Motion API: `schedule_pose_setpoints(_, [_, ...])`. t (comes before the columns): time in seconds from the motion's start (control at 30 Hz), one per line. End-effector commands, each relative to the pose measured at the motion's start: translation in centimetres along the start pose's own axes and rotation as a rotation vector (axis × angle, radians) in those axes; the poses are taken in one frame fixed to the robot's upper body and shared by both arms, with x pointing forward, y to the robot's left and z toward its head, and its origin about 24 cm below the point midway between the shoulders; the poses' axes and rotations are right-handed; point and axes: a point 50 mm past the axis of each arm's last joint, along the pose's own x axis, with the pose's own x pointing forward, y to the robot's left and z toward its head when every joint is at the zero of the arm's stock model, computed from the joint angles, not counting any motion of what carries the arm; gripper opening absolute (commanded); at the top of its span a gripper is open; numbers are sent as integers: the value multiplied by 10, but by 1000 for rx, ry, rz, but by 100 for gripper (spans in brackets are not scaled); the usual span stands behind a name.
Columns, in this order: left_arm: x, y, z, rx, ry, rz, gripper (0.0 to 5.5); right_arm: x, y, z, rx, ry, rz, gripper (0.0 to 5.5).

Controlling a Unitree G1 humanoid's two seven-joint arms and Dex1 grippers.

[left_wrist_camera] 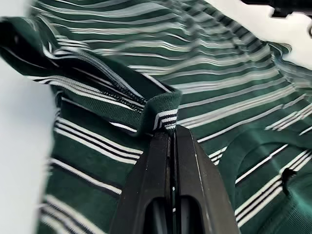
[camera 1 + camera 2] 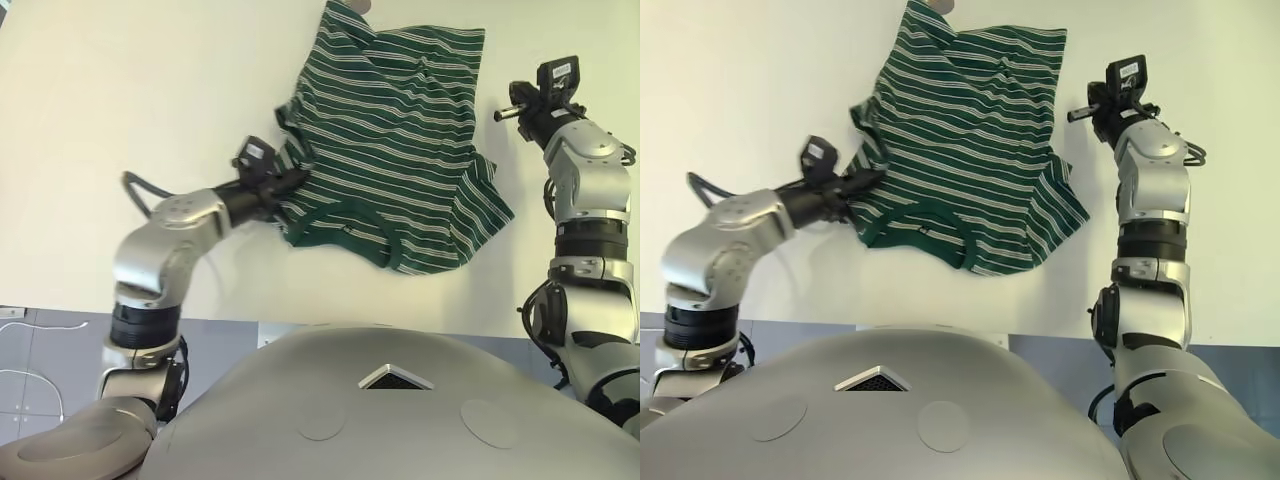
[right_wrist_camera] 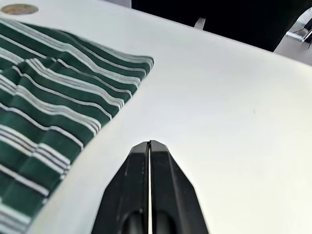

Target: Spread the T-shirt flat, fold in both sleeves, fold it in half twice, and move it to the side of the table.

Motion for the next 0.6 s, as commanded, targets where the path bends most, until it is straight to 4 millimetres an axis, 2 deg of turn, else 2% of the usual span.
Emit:
schedule_pose_setpoints(0.03, [11,-4,-17,63,113,77,22,-25,0,-20,164,133,74,36])
schedule_pose_setpoints(0.1, [8,-6,-22,63,129,100,54,-48,-8,-26,324,184,127,78])
schedule_pose_setpoints(0.17, [1,-12,-15,71,69,139,57,-73,-17,-32,451,255,224,119])
schedule_pose_setpoints(0.23, [-14,-13,11,58,-89,193,57,-97,-27,-41,485,360,307,119])
schedule_pose_setpoints(0.33, [-34,-11,37,31,-241,245,57,-117,-32,-40,511,463,445,119])
schedule_pose_setpoints(0.4, [-41,-4,46,16,-286,270,57,-122,-28,-42,517,494,505,119])
schedule_pose_setpoints(0.53, [-44,2,47,-18,-301,289,57,-114,-18,-41,500,498,565,119])
schedule_pose_setpoints(0.6, [-44,7,46,-30,-304,316,57,-109,-15,-40,486,489,575,77])
